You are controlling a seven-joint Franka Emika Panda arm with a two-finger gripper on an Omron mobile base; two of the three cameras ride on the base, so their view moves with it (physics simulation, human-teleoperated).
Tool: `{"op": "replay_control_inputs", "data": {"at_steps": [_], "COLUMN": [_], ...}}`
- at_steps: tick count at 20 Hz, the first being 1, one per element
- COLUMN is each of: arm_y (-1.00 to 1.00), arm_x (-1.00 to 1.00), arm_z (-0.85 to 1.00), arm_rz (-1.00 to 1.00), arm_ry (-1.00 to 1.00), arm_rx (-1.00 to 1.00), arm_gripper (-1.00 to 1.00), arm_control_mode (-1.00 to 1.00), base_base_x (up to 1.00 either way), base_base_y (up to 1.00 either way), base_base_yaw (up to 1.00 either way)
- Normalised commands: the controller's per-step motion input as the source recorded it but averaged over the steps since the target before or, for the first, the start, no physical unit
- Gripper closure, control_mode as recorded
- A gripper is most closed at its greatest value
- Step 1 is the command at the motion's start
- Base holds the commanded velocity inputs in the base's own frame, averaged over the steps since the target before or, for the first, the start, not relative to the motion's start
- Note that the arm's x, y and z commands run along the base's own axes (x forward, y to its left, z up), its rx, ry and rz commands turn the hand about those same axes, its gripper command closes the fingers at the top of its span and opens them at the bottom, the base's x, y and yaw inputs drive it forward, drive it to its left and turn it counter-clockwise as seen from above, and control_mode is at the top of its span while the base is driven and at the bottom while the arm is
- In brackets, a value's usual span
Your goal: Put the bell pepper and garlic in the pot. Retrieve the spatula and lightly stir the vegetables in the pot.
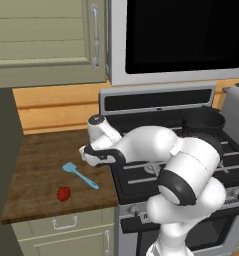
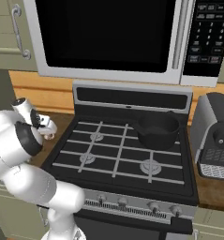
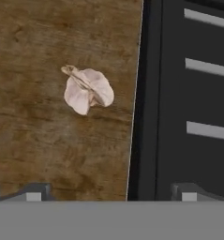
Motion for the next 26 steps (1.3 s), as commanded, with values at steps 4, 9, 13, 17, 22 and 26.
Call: {"op": "replay_control_inputs", "data": {"at_steps": [4, 9, 13, 17, 22, 26], "arm_y": [0.03, 0.09, 0.11, 0.2, 0.25, 0.18], "arm_x": [0.49, 0.53, 0.54, 0.44, 0.33, 0.22], "arm_z": [-0.37, -0.33, -0.32, -0.32, -0.28, -0.24], "arm_rz": [0.0, 0.0, 0.0, 0.0, 0.0, 0.0], "arm_ry": [0.01, 0.05, 0.07, 0.08, 0.06, 0.01], "arm_rx": [-0.05, -0.03, -0.01, 0.0, 0.0, -0.01], "arm_gripper": [-1.0, -1.0, -1.0, -1.0, -1.0, -1.0], "arm_control_mode": [-1.0, -1.0, -1.0, -1.0, -1.0, -1.0], "base_base_x": [0.0, 0.0, 0.0, 0.0, 0.0, 0.0], "base_base_y": [0.0, 0.0, 0.0, 0.0, 0.0, 0.0], "base_base_yaw": [0.0, 0.0, 0.0, 0.0, 0.0, 0.0]}}
